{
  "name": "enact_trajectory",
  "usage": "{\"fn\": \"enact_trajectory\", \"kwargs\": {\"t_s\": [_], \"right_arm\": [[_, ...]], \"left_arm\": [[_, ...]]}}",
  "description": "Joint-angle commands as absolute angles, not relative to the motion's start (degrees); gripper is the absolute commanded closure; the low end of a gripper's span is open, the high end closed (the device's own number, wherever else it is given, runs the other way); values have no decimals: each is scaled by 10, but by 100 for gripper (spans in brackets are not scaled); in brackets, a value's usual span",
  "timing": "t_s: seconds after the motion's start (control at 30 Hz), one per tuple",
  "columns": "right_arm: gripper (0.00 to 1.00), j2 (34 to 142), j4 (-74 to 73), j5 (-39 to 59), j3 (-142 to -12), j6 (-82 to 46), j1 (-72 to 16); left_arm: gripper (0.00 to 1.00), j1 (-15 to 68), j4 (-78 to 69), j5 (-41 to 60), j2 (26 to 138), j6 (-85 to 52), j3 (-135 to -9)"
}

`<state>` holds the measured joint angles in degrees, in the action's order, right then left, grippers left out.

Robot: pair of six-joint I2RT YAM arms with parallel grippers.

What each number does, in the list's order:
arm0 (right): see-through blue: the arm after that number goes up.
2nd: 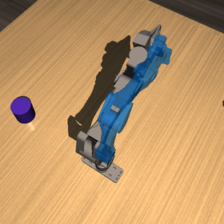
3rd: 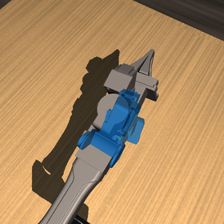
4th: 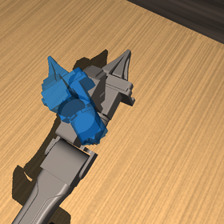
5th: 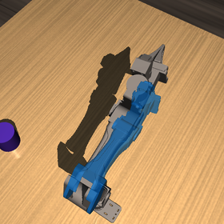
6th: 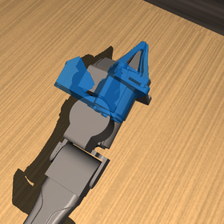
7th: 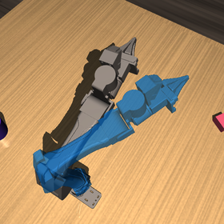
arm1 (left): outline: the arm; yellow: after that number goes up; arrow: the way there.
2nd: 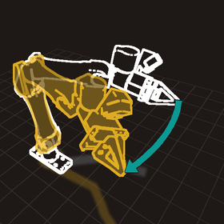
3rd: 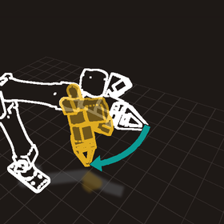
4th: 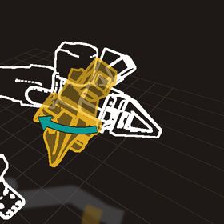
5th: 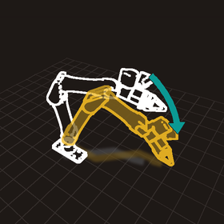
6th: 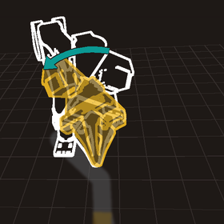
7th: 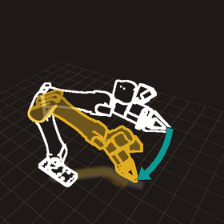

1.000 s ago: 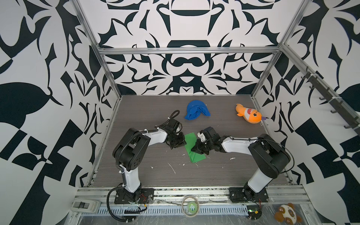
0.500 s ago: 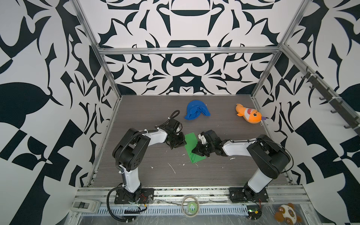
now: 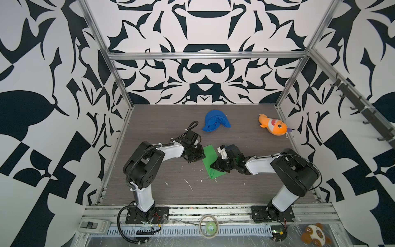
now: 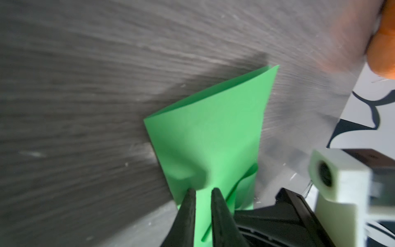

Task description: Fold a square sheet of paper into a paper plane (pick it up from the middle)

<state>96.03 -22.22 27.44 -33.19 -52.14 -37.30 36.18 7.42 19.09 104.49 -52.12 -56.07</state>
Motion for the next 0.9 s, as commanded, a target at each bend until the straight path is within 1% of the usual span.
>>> {"fn": "enact_trajectory", "kwargs": {"t_s": [0.0,0.37,0.87], "right_arm": [[97,948,-286,279,-316,-505,-377],[96,930,-327,269,-281,-490,-377],[96,954,-368,267,-275,-500,-377]], "left_arm": [[82,371,75,157,1058,-534,-540],[83,384,56,122,1060,-559,-505],[83,393,54,112,1068,-573,-511]]}}
